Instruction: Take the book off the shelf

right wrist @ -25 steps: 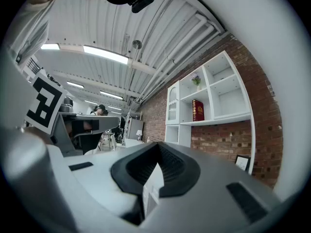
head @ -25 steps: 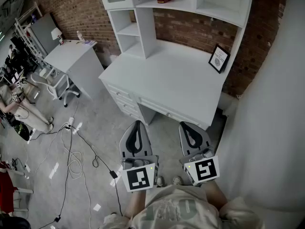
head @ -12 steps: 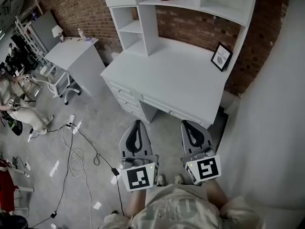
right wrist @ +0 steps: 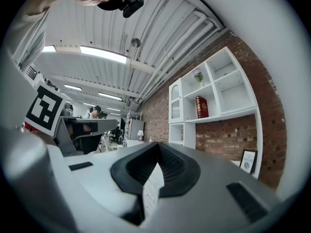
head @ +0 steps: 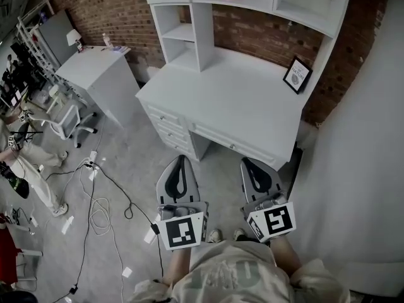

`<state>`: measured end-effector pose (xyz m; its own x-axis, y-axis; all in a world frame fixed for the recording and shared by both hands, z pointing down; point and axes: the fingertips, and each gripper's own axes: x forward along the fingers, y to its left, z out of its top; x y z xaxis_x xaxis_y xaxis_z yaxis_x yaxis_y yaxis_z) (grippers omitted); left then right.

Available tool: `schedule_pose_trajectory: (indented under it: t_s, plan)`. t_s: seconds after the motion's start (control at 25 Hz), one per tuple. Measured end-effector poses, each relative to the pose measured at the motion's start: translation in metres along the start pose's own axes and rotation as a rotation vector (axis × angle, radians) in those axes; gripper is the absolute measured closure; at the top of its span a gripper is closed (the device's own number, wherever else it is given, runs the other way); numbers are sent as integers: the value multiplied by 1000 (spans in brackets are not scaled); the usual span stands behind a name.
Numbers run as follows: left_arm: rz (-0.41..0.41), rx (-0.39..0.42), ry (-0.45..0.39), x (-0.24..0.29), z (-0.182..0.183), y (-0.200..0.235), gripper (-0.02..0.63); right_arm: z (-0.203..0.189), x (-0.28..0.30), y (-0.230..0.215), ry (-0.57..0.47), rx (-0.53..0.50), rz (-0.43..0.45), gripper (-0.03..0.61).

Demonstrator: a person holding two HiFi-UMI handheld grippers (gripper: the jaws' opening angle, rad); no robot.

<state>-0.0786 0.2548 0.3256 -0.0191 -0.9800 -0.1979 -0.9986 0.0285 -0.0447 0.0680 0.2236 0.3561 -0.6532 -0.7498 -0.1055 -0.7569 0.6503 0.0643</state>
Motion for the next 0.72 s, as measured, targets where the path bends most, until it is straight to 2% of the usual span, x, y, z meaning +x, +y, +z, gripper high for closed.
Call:
schedule_pose_trajectory:
  t_s: [0.2, 0.36, 0.52, 0.72]
  plan:
    - [12, -30, 24, 0, -16, 45, 600, -5, 12, 24, 9, -32, -45, 565]
    - [32, -53, 24, 10, -21, 74, 600, -1, 26, 17, 17, -54, -94, 563]
    - [40, -70, 31, 21, -31, 88, 600, -5, 42, 4, 34, -48, -127, 565]
    - [38, -75, 49, 53, -44, 89, 601, -9, 77, -15, 25, -54, -116, 565]
